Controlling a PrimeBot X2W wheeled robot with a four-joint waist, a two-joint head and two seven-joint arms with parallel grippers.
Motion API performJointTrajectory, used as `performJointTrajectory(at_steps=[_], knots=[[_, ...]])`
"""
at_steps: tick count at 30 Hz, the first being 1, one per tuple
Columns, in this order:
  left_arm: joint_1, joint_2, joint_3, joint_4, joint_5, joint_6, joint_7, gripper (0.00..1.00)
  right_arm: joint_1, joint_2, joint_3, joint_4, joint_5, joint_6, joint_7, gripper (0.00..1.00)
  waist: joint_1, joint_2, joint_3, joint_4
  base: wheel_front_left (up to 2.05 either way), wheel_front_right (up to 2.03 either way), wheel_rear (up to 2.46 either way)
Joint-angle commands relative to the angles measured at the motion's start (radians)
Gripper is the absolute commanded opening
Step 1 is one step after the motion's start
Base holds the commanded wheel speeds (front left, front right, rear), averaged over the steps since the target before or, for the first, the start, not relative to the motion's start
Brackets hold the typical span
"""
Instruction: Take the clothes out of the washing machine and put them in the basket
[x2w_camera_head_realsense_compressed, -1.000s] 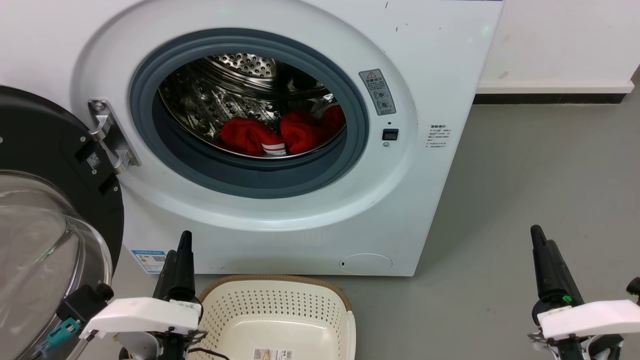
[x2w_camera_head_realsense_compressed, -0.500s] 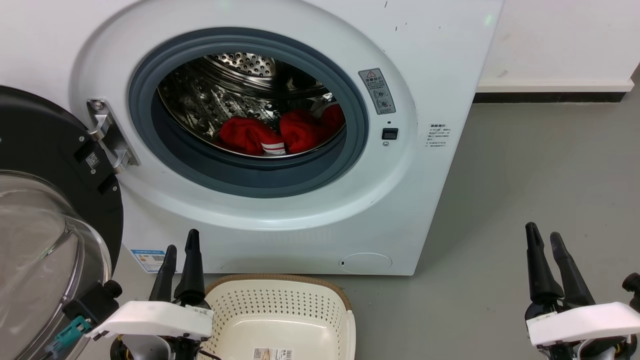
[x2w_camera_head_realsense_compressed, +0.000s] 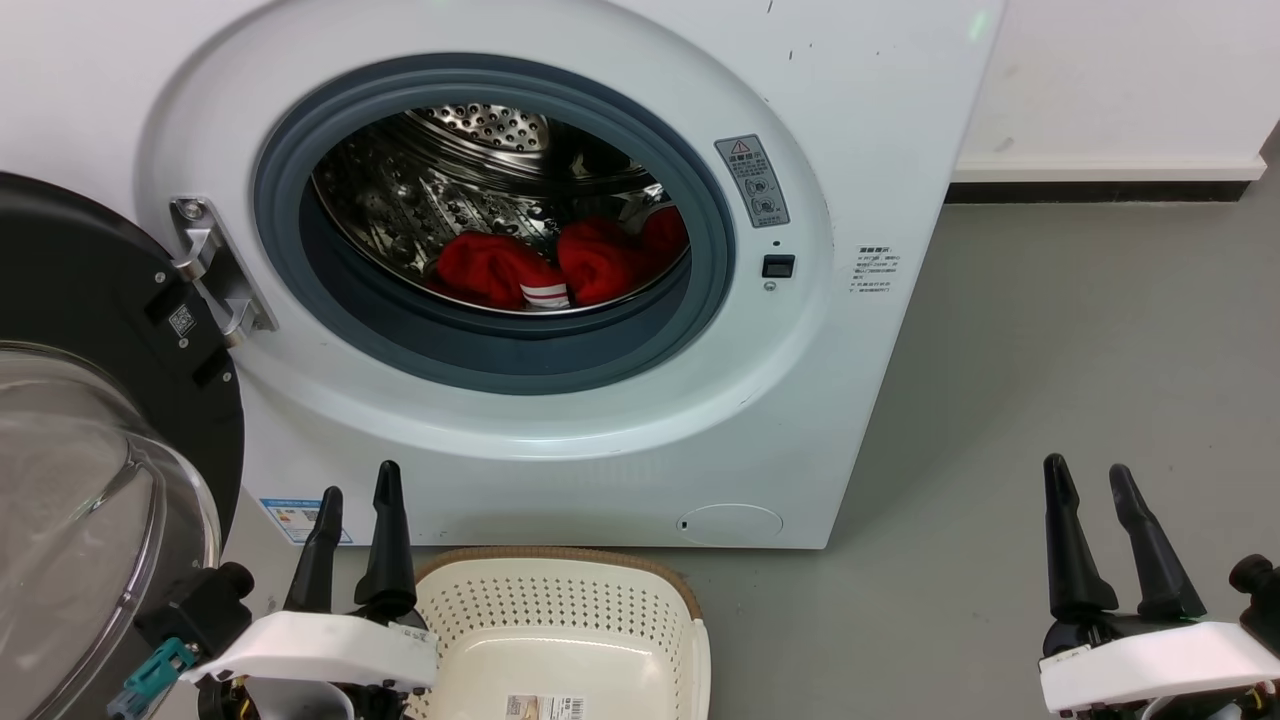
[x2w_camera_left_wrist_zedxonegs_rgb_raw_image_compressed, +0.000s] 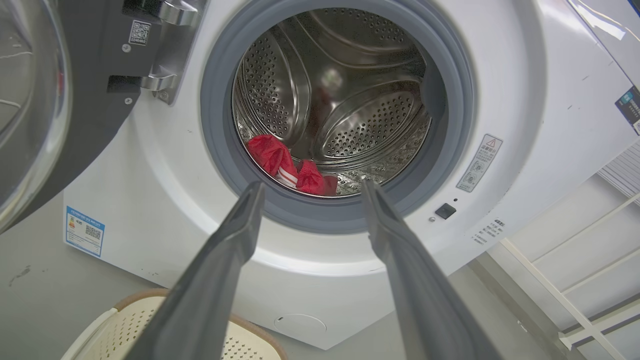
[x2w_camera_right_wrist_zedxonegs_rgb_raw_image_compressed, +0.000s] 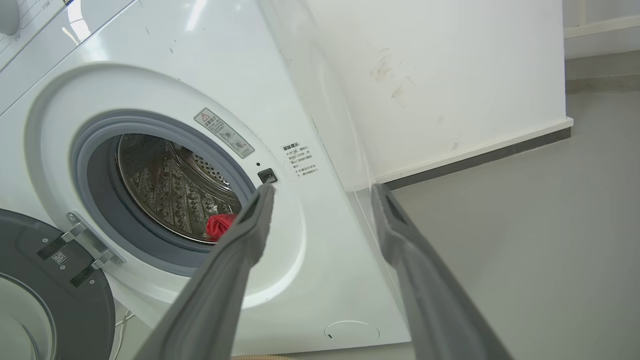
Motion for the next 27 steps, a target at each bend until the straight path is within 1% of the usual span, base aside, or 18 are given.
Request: performJointTrajectory(at_steps=[1, 15, 16, 27], knots=[[0.004, 0.002, -0.003, -0.017, 0.024, 0.003, -0.010, 1.00, 0.000, 0.000, 0.002, -0.022, -0.029, 0.000, -0.011, 1.00, 0.0000, 0.0000, 0.001, 0.000, 0.00, 0.00, 0.00], [0.021, 0.002, -0.010, -0.030, 0.153, 0.007, -0.046, 1.00, 0.030, 0.001, 0.013, -0.062, -0.191, 0.000, -0.046, 1.00, 0.0000, 0.0000, 0.006, -0.003, 0.00, 0.00, 0.00], [0.025, 0.002, -0.012, -0.031, 0.177, 0.009, -0.054, 1.00, 0.036, 0.001, 0.014, -0.070, -0.221, 0.000, -0.053, 1.00, 0.0000, 0.0000, 0.006, -0.003, 0.00, 0.00, 0.00], [0.035, 0.002, -0.019, -0.034, 0.265, 0.015, -0.078, 1.00, 0.055, 0.001, 0.008, -0.094, -0.325, 0.000, -0.079, 1.00, 0.0000, 0.0000, 0.008, -0.004, 0.00, 0.00, 0.00]])
